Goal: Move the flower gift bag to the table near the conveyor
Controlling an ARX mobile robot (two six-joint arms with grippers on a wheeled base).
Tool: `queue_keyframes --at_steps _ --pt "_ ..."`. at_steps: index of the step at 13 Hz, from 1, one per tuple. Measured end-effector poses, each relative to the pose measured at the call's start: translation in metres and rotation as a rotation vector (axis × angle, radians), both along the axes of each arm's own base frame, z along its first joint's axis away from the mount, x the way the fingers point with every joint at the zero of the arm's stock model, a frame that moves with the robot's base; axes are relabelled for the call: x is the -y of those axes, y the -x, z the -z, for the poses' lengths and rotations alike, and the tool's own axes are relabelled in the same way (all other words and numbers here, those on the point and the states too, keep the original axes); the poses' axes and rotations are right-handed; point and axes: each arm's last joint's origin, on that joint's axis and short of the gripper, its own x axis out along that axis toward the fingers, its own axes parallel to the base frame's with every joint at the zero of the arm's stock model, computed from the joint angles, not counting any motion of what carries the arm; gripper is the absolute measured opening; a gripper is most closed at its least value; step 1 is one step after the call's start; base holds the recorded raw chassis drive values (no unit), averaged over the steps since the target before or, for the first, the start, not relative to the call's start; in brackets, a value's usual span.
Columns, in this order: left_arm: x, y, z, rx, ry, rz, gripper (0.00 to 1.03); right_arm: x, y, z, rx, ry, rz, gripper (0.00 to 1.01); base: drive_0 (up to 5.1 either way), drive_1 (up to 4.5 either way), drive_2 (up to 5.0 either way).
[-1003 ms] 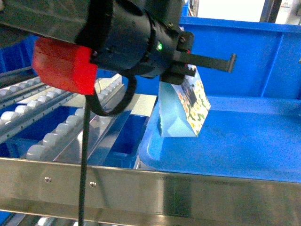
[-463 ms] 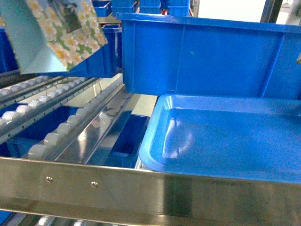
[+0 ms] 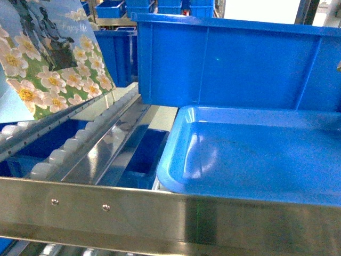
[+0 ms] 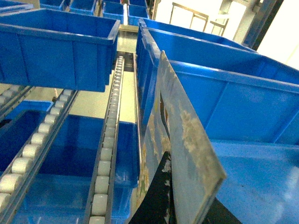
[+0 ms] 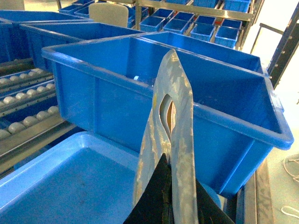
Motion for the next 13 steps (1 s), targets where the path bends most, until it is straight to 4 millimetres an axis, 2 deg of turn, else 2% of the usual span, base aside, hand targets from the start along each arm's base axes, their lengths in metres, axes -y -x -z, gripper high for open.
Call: queue_keyframes --at_steps 3,6,13 --pt "0.0002 -0.0006 0.0009 -0.005 -0.001 0.000 0.02 0.0001 -0.0002 0.0001 0.000 0.000 0.001 0.02 -1.9 -2.31 4.8" --pt "0.0017 0.0005 0.0002 -0.002 0.003 0.012 0.02 0.0002 0.0002 -0.0001 0.000 0.000 0.003 0.02 -4.5 0.28 4.0" --pt "0.0008 0.0005 0.0001 -0.003 0.002 0.004 0.02 -0.0001 0.0013 -0.0014 0.006 0.002 0.003 0.02 -4.9 2.33 2.6"
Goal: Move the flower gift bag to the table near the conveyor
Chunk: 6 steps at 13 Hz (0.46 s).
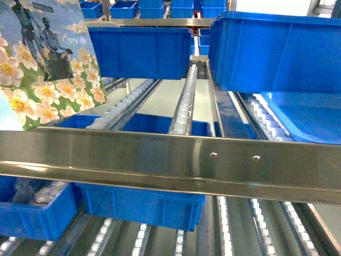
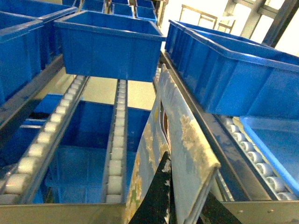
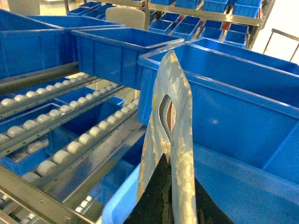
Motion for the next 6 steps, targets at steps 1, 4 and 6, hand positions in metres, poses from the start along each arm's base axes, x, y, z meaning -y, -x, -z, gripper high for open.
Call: queue_keyframes --at_steps 1,4,6 --pt "-0.0004 -0.0002 0.0000 0.000 0.000 -0.002 0.02 -0.0003 -0.0001 -0.0001 0.001 0.000 -0.002 0.02 -5.0 1.42 3.3" --pt "-0.0005 -0.0003 0.0001 0.000 -0.001 -0.003 0.02 -0.0002 -0.0004 0.0006 -0.004 -0.001 -0.003 0.02 -4.7 1.11 3.8" --pt "-0.0004 -0.0002 -0.0001 0.001 0.000 -0.001 0.02 0.0001 -0.0003 0.0004 -0.002 0.000 0.000 0.02 -4.6 0.99 3.8"
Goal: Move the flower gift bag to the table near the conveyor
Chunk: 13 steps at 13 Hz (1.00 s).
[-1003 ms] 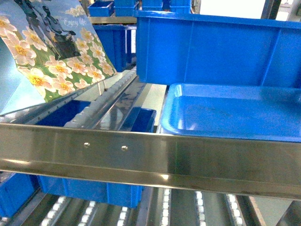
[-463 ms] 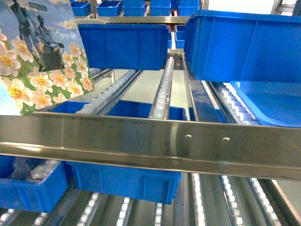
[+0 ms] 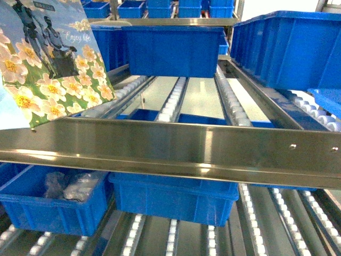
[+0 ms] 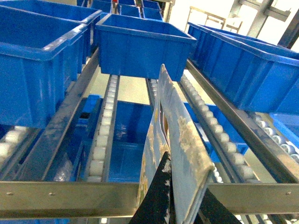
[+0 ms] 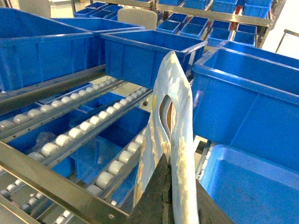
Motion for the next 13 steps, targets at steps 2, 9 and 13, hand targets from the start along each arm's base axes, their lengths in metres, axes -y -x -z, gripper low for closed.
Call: queue_keyframes --at_steps 2,9,13 --pt "-0.0001 0.0001 -0.0002 0.001 0.000 0.000 0.02 -0.0001 0.0005 -0.0005 0.002 0.000 -0.001 0.02 -4.8 0.98 3.7" --pt "0.0000 0.0001 0.0000 0.000 0.000 0.000 0.02 -0.0001 0.0000 -0.0001 0.001 0.000 -0.001 0.02 -4.8 1.14 3.5" --pt "0.0000 0.0001 0.0001 -0.002 0.000 0.000 0.02 -0.0002 0.0000 0.0000 0.000 0.000 -0.002 0.02 -4.8 1.16 3.5"
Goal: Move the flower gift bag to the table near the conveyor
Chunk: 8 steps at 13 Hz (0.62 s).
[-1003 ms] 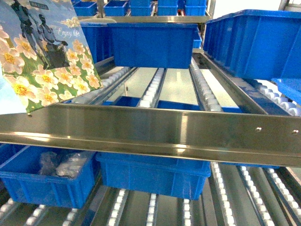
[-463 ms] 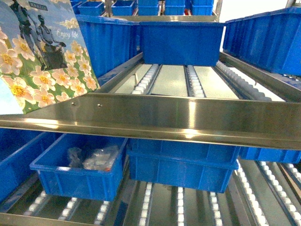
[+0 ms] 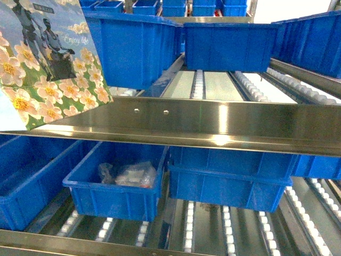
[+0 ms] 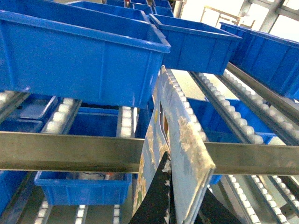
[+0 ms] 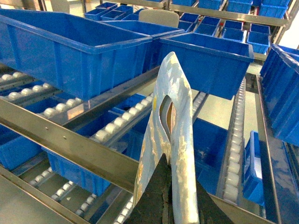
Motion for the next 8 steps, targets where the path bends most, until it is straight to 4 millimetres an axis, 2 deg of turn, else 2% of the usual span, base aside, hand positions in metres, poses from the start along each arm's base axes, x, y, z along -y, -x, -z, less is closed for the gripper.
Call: queue_keyframes --at_steps 8 --pt "0.0000 0.0000 0.0000 0.000 0.000 0.000 0.02 0.0000 0.0000 -0.0002 0.002 0.001 0.001 0.02 -4.8 1.19 3.6"
